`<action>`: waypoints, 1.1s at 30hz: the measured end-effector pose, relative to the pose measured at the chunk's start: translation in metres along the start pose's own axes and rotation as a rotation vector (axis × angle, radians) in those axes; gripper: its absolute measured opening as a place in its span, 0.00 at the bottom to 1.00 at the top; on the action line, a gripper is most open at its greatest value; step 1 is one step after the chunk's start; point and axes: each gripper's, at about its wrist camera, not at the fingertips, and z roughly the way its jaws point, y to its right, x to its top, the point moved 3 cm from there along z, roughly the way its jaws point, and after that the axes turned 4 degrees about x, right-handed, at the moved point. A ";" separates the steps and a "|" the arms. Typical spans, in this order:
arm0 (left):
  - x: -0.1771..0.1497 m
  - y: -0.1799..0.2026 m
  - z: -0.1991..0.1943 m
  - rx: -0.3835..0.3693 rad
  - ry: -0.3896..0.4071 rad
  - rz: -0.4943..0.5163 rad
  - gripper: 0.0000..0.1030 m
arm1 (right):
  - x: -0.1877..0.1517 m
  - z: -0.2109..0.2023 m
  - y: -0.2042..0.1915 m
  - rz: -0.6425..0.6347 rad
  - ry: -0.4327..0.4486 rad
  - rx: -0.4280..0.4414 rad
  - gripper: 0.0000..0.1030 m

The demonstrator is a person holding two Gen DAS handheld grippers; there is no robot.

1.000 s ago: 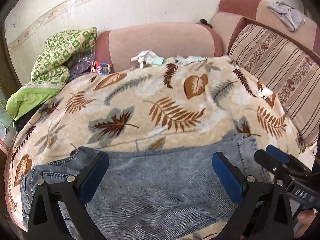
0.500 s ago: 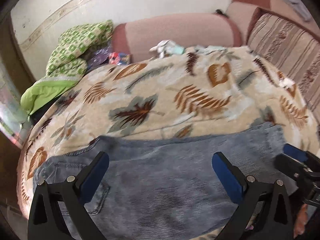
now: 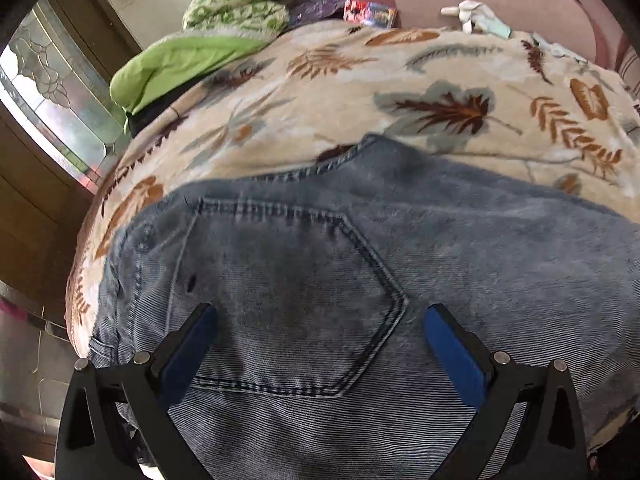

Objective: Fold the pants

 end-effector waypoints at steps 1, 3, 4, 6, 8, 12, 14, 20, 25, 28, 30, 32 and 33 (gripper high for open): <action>-0.002 0.001 0.005 -0.003 -0.011 0.000 1.00 | -0.001 0.004 0.001 0.003 -0.017 -0.009 0.85; -0.004 0.004 0.007 0.006 -0.001 0.006 1.00 | -0.003 0.013 0.005 0.012 -0.060 -0.032 0.85; -0.005 0.005 0.006 0.012 0.008 0.013 1.00 | -0.005 0.018 0.007 0.015 -0.083 -0.045 0.85; -0.004 0.007 0.006 0.022 0.017 0.033 1.00 | -0.007 0.023 0.008 0.003 -0.105 -0.066 0.85; -0.002 0.006 0.006 0.015 0.010 0.029 1.00 | -0.008 0.025 0.004 -0.030 -0.109 -0.090 0.85; 0.001 0.005 0.000 0.009 0.007 0.021 1.00 | -0.008 0.023 0.004 -0.042 -0.101 -0.101 0.85; 0.003 0.006 -0.009 0.005 0.036 0.016 1.00 | -0.007 0.016 0.005 -0.018 -0.072 -0.071 0.85; 0.010 0.016 -0.034 -0.038 0.105 0.018 1.00 | -0.002 0.004 0.003 0.000 -0.018 -0.036 0.85; 0.002 0.040 -0.038 -0.088 0.095 0.072 1.00 | -0.003 0.007 0.004 0.002 -0.046 -0.047 0.85; -0.005 0.055 -0.030 -0.103 0.058 0.106 1.00 | -0.007 0.015 0.011 0.033 -0.090 -0.059 0.85; -0.009 0.062 -0.021 -0.105 0.023 0.122 1.00 | -0.007 0.016 0.013 0.035 -0.098 -0.057 0.84; -0.010 0.062 -0.017 -0.116 0.010 0.104 1.00 | -0.009 0.017 0.012 0.020 -0.102 -0.065 0.84; -0.009 0.061 -0.017 -0.123 0.003 0.098 1.00 | -0.010 0.018 0.011 0.011 -0.105 -0.072 0.84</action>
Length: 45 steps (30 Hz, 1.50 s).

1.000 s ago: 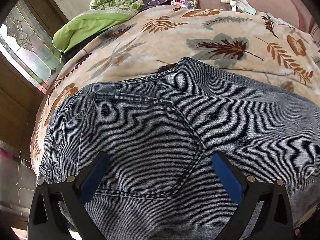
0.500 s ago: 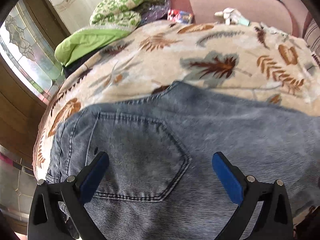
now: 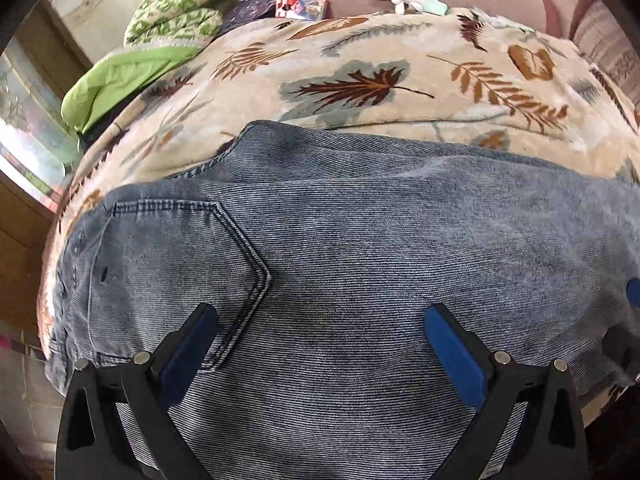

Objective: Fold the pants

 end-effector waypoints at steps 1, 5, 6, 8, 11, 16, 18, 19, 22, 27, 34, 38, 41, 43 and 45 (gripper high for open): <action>0.001 -0.001 -0.001 -0.004 -0.004 0.000 1.00 | 0.000 0.000 -0.001 -0.007 0.001 -0.005 0.85; 0.006 -0.002 -0.012 -0.005 0.038 -0.002 1.00 | 0.001 -0.008 0.001 0.024 0.038 0.041 0.85; 0.009 -0.002 -0.018 -0.011 0.057 -0.004 1.00 | 0.003 -0.014 0.002 0.035 0.066 0.059 0.85; 0.015 0.000 -0.027 -0.022 0.084 -0.005 1.00 | 0.006 -0.030 0.003 0.041 0.147 0.069 0.85; 0.024 0.007 -0.046 -0.046 0.142 -0.002 1.00 | 0.010 -0.058 0.011 0.059 0.282 0.052 0.85; 0.033 0.024 -0.074 -0.081 0.220 0.045 1.00 | 0.017 -0.097 0.045 0.174 0.437 0.078 0.85; 0.034 0.032 -0.082 -0.090 0.237 0.066 1.00 | 0.018 -0.108 0.060 0.236 0.467 0.100 0.85; 0.034 0.038 -0.086 -0.096 0.248 0.074 1.00 | 0.018 -0.111 0.068 0.270 0.475 0.110 0.85; 0.035 0.049 -0.096 -0.109 0.273 0.089 1.00 | 0.017 -0.113 0.082 0.332 0.463 0.124 0.85; 0.035 0.066 -0.112 -0.104 0.326 0.122 1.00 | 0.019 -0.100 0.082 0.332 0.419 0.106 0.85; 0.035 0.072 -0.123 -0.082 0.372 0.139 1.00 | 0.018 -0.096 0.075 0.303 0.415 0.098 0.85; 0.036 0.073 -0.122 -0.081 0.366 0.132 1.00 | 0.019 -0.095 0.073 0.297 0.410 0.105 0.85; 0.036 0.075 -0.121 -0.079 0.362 0.133 1.00 | 0.019 -0.096 0.073 0.290 0.411 0.106 0.85; 0.035 0.077 -0.121 -0.081 0.357 0.140 1.00 | 0.018 -0.099 0.074 0.286 0.420 0.101 0.85; 0.034 0.078 -0.123 -0.083 0.358 0.145 1.00 | 0.016 -0.102 0.078 0.288 0.427 0.087 0.85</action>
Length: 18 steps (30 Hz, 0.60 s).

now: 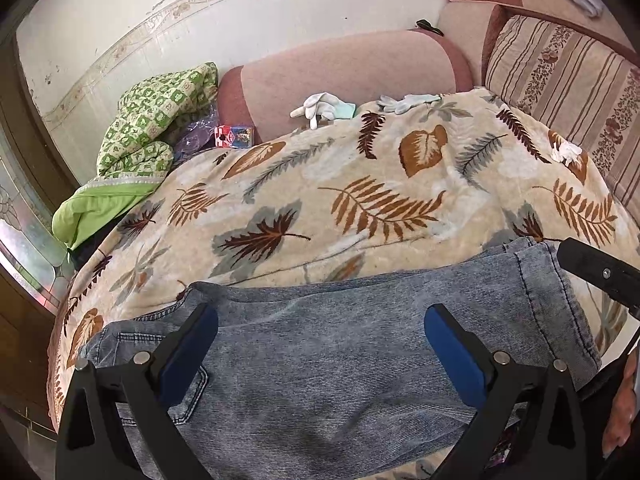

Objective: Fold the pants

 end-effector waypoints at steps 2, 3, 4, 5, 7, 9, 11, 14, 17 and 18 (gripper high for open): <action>0.000 0.002 -0.003 -0.002 0.005 0.004 1.00 | 0.001 -0.003 0.006 0.013 0.004 -0.010 0.85; -0.001 0.002 -0.004 -0.003 0.007 0.005 1.00 | 0.001 -0.004 0.010 0.026 0.005 -0.012 0.85; -0.001 0.003 -0.006 -0.005 0.007 0.006 1.00 | 0.001 -0.005 0.012 0.036 0.005 -0.013 0.85; -0.002 0.003 -0.007 -0.006 0.008 0.008 1.00 | 0.001 -0.006 0.014 0.048 0.005 -0.013 0.85; -0.003 0.004 -0.010 -0.004 0.010 0.013 1.00 | 0.000 -0.006 0.016 0.063 0.003 -0.007 0.85; -0.005 0.003 -0.014 0.002 0.014 0.016 1.00 | -0.001 -0.005 0.014 0.058 -0.004 -0.006 0.85; -0.007 0.000 -0.016 0.007 0.017 0.013 1.00 | -0.003 -0.002 0.009 0.041 -0.012 -0.006 0.85; -0.008 -0.004 -0.019 0.010 0.019 -0.001 1.00 | -0.008 0.003 0.000 0.007 -0.038 0.001 0.85; -0.011 -0.008 -0.022 0.011 0.022 -0.008 1.00 | -0.016 0.012 -0.006 -0.018 -0.081 0.004 0.85; -0.012 -0.009 -0.022 0.010 0.022 -0.009 1.00 | -0.019 0.015 -0.009 -0.025 -0.096 0.007 0.85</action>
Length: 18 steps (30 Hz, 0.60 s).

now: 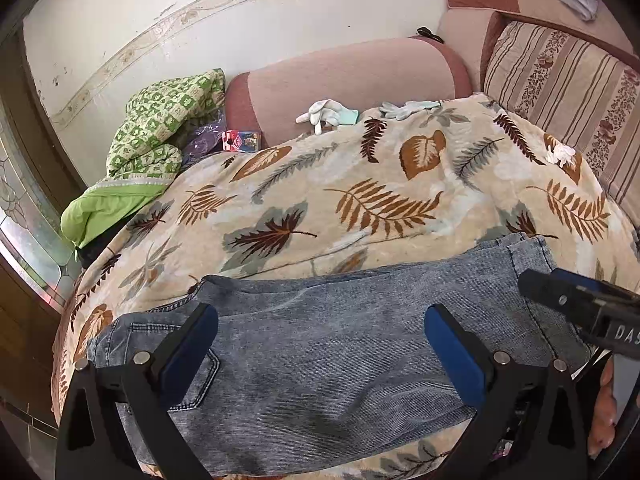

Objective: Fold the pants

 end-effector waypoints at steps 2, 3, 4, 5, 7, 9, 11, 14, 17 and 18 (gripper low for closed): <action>-0.002 -0.002 0.000 -0.002 0.000 -0.003 1.00 | -0.004 0.005 -0.003 -0.013 -0.021 -0.001 0.85; -0.002 -0.003 0.000 -0.002 0.000 -0.005 1.00 | -0.006 0.008 -0.004 -0.023 -0.033 -0.005 0.85; -0.002 -0.004 0.000 -0.003 0.001 -0.008 1.00 | -0.008 0.010 -0.006 -0.030 -0.042 -0.009 0.85; -0.003 -0.005 0.000 -0.004 0.000 -0.011 1.00 | -0.010 0.013 -0.006 -0.036 -0.053 -0.013 0.85; -0.004 -0.008 0.000 -0.006 -0.001 -0.020 1.00 | -0.013 0.019 -0.007 -0.040 -0.081 -0.019 0.85; -0.005 -0.011 0.002 -0.007 -0.004 -0.027 1.00 | -0.018 0.027 -0.005 -0.037 -0.120 -0.029 0.85; -0.007 -0.012 0.004 -0.009 -0.010 -0.031 1.00 | -0.024 0.038 -0.001 -0.027 -0.169 -0.058 0.84; -0.011 -0.012 0.010 -0.016 -0.026 -0.028 1.00 | -0.032 0.053 0.001 -0.063 -0.229 -0.114 0.84; -0.019 -0.011 0.021 -0.028 -0.058 -0.015 1.00 | -0.035 0.056 -0.008 -0.130 -0.234 -0.159 0.85; -0.023 -0.012 0.027 -0.024 -0.070 -0.012 1.00 | -0.035 0.055 -0.009 -0.133 -0.227 -0.160 0.85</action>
